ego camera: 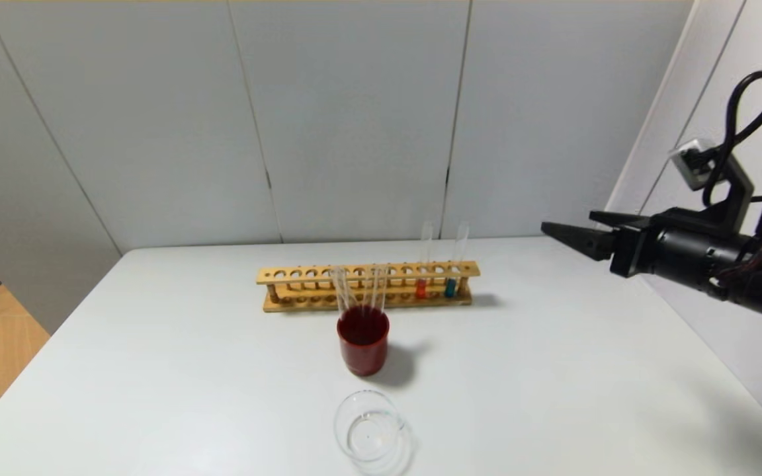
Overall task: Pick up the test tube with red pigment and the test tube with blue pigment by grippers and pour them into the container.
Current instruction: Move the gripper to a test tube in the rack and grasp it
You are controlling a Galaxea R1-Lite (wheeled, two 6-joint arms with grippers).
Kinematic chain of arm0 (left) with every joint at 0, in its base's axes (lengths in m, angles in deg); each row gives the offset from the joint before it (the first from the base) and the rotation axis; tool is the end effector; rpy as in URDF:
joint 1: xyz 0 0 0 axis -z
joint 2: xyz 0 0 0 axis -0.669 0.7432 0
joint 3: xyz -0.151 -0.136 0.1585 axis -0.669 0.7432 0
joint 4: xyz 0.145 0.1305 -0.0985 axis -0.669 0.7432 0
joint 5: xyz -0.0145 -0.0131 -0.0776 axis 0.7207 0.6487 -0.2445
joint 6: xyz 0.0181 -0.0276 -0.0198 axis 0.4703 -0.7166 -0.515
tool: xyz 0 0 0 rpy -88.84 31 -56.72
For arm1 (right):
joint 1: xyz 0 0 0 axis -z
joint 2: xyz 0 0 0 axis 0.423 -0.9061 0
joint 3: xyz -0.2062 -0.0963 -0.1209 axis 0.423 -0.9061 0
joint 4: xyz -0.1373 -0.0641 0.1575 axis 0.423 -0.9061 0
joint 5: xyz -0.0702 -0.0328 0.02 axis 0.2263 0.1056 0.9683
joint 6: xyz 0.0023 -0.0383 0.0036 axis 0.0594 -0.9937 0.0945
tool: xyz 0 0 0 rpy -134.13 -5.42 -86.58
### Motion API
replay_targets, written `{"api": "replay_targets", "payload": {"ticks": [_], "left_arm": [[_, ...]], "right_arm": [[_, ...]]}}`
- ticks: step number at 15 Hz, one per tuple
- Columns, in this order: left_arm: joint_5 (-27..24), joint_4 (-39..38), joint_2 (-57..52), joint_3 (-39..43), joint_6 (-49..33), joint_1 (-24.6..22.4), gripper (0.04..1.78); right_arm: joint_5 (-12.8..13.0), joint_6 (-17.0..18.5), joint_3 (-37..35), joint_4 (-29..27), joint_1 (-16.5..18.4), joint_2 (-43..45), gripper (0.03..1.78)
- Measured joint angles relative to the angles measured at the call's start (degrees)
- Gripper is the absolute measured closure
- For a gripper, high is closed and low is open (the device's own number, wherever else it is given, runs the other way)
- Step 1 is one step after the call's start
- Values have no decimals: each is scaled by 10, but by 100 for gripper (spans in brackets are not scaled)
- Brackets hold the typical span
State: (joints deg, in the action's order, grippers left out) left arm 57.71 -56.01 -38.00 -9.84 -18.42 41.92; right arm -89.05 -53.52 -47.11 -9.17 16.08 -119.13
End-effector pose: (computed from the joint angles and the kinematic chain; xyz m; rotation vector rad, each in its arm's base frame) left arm 0.0647 -0.0002 0.0777 -0.0120 0.0052 -0.0023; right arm 0.2982 0.0610 0.1209 0.1169 0.1997 0.5174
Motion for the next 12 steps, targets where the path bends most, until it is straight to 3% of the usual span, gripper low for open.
{"api": "replay_targets", "payload": {"ticks": [5, 12], "left_arm": [[0, 0, 0, 0, 0, 0, 7], [0, 0, 0, 0, 0, 0, 7]], "right_arm": [[-9, -15, -16, 83, -5, -108, 7], [-9, -34, 69, 95, -36, -227, 7]]}}
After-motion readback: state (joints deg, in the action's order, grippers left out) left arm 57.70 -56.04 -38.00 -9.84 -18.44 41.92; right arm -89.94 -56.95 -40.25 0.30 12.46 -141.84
